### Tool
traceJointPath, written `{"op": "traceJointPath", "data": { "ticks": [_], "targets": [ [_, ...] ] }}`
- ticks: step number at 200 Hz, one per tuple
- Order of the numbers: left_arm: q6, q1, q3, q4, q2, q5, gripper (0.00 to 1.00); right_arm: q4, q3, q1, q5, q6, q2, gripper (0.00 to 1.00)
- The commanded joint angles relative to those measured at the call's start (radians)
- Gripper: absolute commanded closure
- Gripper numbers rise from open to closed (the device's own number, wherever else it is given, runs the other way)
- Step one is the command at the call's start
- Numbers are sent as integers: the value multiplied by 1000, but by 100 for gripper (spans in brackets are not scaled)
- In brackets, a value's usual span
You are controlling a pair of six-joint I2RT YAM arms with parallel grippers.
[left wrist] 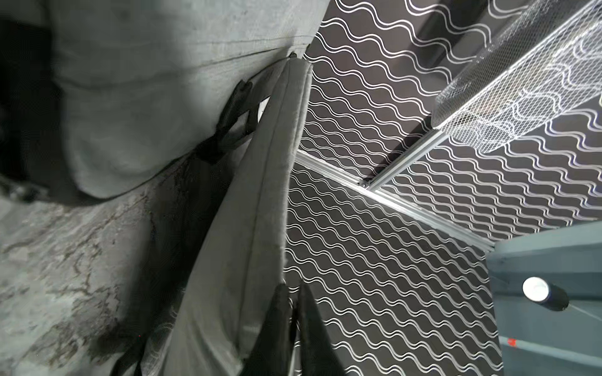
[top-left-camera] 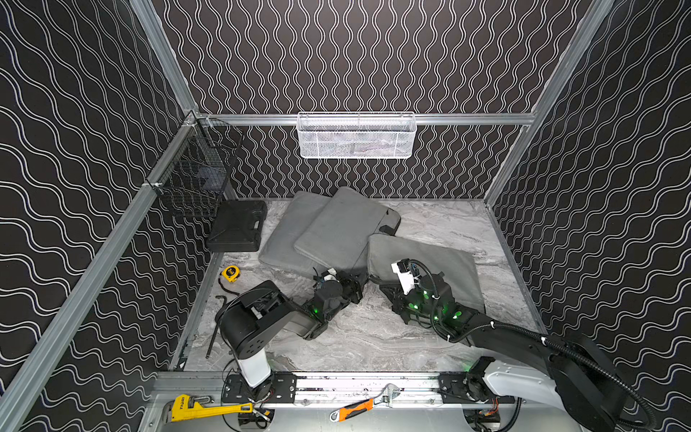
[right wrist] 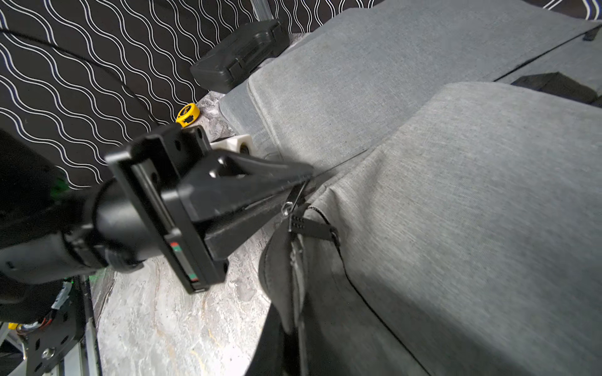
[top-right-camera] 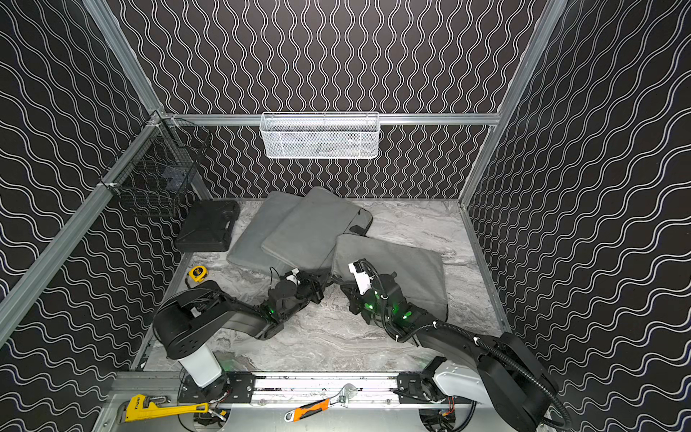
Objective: Open the zippered laptop bag and take out the laptop
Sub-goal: Unzip the zipper on the zippered laptop bag.
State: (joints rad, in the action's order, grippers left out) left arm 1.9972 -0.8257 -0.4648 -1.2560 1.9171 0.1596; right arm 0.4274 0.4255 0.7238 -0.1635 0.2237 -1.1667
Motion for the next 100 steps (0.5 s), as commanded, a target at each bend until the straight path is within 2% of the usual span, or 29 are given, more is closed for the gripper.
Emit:
{"op": "traceJointPath", "data": {
  "ticks": [1, 29, 71, 100],
  "targets": [
    [-76, 1, 3, -142, 27, -36, 100, 51, 27, 2, -12, -7, 3, 100],
    [-159, 9, 30, -180, 12, -43, 100, -24, 69, 2, 7, -20, -11, 100],
    [-400, 71, 29, -190, -85, -119, 100, -114, 132, 2, -19, -72, -33, 100],
    [-594, 136, -18, -108, -164, -281, 100, -169, 177, 1, -33, -83, -44, 100]
  ]
}}
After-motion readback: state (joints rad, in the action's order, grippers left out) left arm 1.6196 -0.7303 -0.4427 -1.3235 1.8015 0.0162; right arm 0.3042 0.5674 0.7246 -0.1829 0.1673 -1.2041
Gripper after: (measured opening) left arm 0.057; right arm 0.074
